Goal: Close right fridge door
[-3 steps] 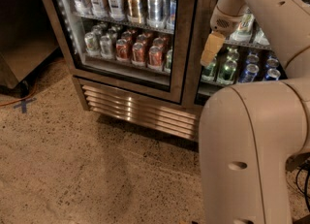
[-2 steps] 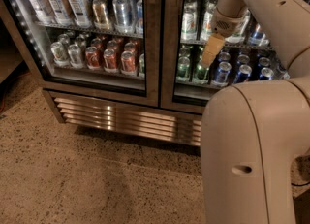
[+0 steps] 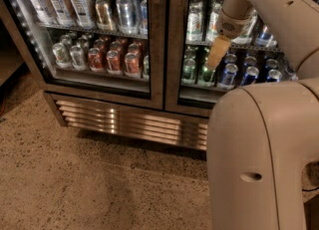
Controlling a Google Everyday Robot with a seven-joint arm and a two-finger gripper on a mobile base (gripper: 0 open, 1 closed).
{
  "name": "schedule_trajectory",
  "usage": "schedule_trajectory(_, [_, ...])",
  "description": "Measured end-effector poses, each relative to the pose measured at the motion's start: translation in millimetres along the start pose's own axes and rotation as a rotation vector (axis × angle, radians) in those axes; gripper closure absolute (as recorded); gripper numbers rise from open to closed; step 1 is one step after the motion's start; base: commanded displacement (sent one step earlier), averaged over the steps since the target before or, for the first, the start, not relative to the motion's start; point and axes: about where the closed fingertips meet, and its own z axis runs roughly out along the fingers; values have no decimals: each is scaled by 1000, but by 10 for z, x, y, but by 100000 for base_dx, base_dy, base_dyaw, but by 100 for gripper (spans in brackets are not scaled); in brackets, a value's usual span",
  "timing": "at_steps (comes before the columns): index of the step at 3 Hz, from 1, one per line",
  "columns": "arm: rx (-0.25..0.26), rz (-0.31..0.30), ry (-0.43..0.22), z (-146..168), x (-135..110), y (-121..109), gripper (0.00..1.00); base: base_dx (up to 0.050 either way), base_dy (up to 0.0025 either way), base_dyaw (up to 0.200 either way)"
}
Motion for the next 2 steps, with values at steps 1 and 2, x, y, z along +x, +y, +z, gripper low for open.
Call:
schedule_trajectory(1, [6, -9, -11, -4, 59, 86, 0, 0, 0, 0])
schedule_trajectory(2, [94, 3, -105, -359, 232, 238, 0, 0, 0, 0])
